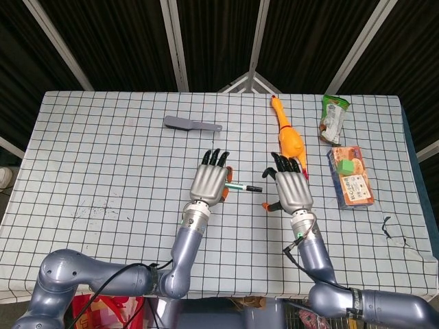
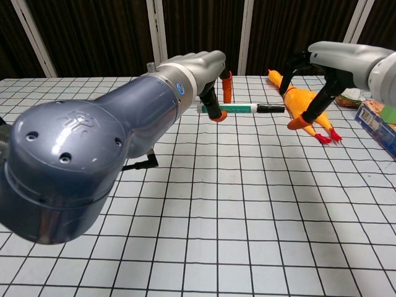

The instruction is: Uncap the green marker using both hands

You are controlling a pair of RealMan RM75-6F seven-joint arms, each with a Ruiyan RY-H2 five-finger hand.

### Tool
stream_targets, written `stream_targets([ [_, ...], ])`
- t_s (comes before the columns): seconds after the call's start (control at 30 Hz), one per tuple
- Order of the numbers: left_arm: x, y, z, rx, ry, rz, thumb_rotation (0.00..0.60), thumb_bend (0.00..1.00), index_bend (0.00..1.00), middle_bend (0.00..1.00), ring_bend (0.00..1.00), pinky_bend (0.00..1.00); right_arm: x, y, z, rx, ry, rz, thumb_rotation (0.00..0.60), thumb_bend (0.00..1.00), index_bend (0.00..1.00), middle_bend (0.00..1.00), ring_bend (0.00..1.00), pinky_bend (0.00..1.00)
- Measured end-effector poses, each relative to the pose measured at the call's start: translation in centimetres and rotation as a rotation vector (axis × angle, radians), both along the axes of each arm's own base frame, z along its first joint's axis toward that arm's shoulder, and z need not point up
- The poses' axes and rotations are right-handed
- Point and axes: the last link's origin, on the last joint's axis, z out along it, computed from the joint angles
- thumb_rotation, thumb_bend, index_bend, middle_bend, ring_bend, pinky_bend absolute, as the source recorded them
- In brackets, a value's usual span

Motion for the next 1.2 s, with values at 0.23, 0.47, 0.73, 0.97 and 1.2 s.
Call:
stream_targets([
  [0.23,-0.1,0.0,0.0,0.001,-0.003,0.002,0.600,0.55,0.57,0.09,0.00,0.00,1.1,0.0,-0.4,-0.007,-0.012,0.005,0.600,0.20,0.48,0.00,0.04,0.04],
  [0.47,-0.1,-0.1,-0.1,-0.004,-0.012,-0.001,0.600,0.55,0.57,0.09,0.00,0.00,1.5,-0.4,-0.8,-0.020,-0.018,-0.008,0.600,0.23,0.51,0.00,0.05,0.04],
  [0.73,0.1,-0.2,-0.3,-0.006,-0.024,-0.006,0.600,0.55,0.57,0.09,0.00,0.00,1.9,-0.8,-1.3,-0.025,-0.018,-0.020,0.600,0.25,0.55,0.01,0.06,0.04],
  [0.97,-0.2,-0.1,-0.2,-0.003,-0.024,-0.001,0.600,0.55,0.57,0.09,0.00,0.00,2.1,-0.9,-1.5,-0.023,-0.022,-0.023,0.600,0.29,0.57,0.02,0.06,0.04],
  [1.2,-0.3,0.0,-0.2,-0.005,-0.036,-0.003,0.600,0.55,0.57,0.09,0.00,0.00,2.0,-1.0,-1.7,-0.016,-0.018,-0.029,0.600,0.29,0.57,0.02,0.06,0.04],
])
